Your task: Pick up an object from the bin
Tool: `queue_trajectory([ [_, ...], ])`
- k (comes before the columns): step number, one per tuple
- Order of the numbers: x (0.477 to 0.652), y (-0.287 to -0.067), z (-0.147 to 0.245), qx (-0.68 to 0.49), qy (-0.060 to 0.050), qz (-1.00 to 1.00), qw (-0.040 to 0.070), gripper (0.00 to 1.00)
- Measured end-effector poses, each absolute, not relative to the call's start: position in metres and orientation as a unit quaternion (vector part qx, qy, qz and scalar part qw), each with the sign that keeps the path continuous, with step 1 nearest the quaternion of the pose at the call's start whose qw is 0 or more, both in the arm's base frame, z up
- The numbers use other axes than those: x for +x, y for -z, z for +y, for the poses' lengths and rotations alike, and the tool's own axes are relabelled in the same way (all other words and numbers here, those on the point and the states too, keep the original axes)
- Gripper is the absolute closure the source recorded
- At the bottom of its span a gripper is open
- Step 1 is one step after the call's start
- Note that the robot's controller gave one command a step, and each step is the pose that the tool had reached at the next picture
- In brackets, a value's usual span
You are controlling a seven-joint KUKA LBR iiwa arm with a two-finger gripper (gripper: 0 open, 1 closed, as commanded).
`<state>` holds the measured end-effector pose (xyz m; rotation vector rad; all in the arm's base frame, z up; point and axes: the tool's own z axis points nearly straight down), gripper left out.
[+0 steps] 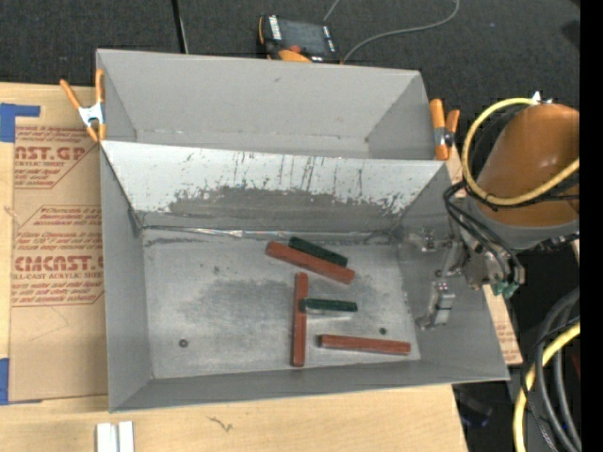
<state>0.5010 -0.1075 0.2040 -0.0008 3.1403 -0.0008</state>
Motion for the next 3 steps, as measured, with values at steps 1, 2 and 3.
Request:
queue_trajectory([
  [1,0.519,-0.068,-0.061,-0.048,0.000,0.999,0.002,0.00],
  [2,0.519,-0.073,-0.062,-0.048,0.001,0.999,0.000,1.00],
  [3,0.504,-0.222,-0.036,-0.128,0.001,0.992,0.005,1.00],
])
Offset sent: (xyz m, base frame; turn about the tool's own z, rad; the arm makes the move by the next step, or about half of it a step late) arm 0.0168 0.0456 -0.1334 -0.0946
